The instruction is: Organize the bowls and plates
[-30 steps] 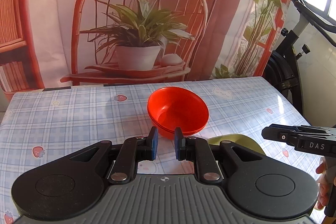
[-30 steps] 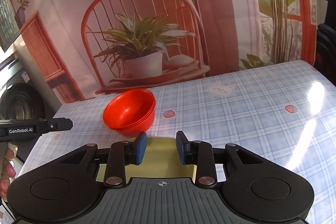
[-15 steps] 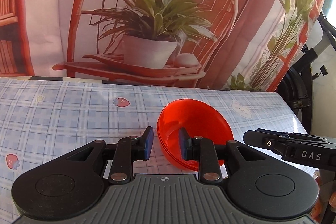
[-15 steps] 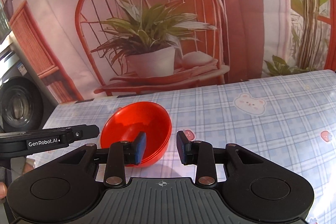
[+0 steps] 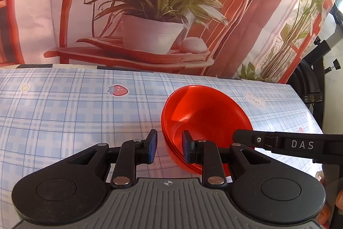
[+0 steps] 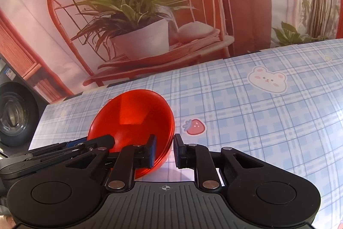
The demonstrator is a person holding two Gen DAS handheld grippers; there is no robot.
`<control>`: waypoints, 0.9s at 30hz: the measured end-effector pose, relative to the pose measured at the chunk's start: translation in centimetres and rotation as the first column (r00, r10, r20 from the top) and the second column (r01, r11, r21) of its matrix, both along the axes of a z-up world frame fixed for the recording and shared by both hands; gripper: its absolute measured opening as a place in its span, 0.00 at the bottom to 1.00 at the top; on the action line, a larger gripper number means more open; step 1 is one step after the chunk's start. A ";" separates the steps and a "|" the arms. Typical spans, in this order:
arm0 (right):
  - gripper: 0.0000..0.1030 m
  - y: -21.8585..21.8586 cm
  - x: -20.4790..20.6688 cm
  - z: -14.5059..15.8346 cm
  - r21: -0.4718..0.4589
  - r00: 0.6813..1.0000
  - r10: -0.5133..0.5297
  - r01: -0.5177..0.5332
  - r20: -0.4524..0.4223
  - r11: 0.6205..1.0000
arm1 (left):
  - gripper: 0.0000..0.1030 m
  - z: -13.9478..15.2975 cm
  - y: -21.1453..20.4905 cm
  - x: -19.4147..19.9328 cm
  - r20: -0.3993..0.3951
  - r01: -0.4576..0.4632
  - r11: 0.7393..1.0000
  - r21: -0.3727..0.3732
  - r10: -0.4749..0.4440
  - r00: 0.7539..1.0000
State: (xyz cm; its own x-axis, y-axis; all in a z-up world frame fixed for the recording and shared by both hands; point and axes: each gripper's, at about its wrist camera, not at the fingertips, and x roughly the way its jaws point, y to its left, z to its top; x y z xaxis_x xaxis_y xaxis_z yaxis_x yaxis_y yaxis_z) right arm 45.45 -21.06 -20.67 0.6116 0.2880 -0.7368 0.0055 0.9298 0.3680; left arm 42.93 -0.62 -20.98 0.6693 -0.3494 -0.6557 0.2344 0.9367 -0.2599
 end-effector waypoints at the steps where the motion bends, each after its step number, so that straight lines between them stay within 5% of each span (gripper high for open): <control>1: 0.13 0.0 -0.1 0.0 -0.003 1.000 0.001 -0.001 0.000 1.000 | 0.19 0.0 0.0 0.0 0.004 0.005 1.000 -0.008 -0.005 1.000; 27: 0.10 -2.5 -7.0 6.7 0.011 0.994 -0.002 0.001 0.105 1.000 | 0.18 6.9 -2.7 -6.8 0.082 0.044 0.996 0.079 -0.051 0.995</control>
State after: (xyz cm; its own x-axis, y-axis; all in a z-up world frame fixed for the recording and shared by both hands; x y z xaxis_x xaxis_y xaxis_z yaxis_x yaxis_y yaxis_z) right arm 38.41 -23.60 -14.01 0.6858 0.2947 -0.6655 -0.0321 0.9257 0.3769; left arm 36.08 -3.30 -14.12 0.7070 -0.3328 -0.6240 0.2972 0.9405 -0.1649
